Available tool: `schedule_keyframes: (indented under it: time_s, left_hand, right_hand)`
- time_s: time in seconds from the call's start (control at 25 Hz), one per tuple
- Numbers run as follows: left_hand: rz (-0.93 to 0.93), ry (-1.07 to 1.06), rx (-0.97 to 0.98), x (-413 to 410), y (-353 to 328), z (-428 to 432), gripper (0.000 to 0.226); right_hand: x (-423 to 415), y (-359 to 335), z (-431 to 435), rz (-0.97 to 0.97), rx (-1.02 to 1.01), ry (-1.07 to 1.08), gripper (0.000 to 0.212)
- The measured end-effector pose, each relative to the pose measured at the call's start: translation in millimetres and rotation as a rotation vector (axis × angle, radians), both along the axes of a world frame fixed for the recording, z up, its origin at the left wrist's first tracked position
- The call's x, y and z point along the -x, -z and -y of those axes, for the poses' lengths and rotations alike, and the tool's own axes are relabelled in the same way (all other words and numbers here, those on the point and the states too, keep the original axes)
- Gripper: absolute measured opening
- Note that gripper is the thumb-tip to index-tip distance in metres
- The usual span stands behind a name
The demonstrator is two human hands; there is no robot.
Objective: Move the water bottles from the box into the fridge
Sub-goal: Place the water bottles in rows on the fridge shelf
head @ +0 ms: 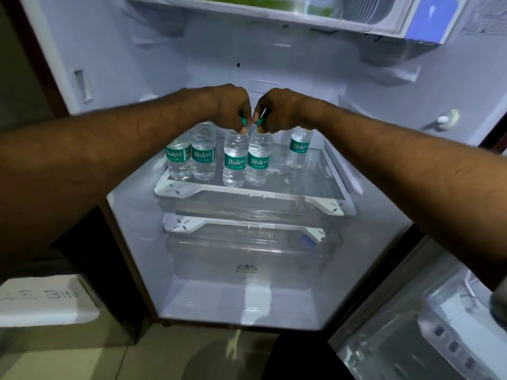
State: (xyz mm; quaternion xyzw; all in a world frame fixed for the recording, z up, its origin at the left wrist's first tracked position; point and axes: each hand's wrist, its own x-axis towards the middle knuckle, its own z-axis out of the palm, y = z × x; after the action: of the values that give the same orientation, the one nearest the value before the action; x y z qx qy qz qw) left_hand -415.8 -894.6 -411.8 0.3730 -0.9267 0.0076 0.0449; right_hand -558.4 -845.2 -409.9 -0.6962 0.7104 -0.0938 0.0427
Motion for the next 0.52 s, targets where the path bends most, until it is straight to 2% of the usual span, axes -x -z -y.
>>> schedule_keyframes:
  time_s: [0.28, 0.4, 0.48, 0.52]
  left_hand:
    - [0.021, -0.008, -0.009, -5.8, 3.1, -0.1, 0.041]
    - [0.018, -0.013, -0.018, -3.1, 1.4, -0.4, 0.043]
    - [-0.016, -0.004, -0.030, -0.7, 0.4, -0.6, 0.050]
    - [-0.050, 0.007, -0.037, 0.9, 0.4, -0.9, 0.053]
  right_hand:
    - [-1.0, -0.2, -1.5, 0.046, -0.032, -0.019, 0.028]
    - [3.6, -3.2, -0.1, 0.251, -0.050, -0.004, 0.032]
    - [10.0, -6.0, 0.6, 0.315, 0.030, 0.045, 0.037]
    - [17.3, -5.8, 2.8, 0.233, 0.112, 0.087, 0.040]
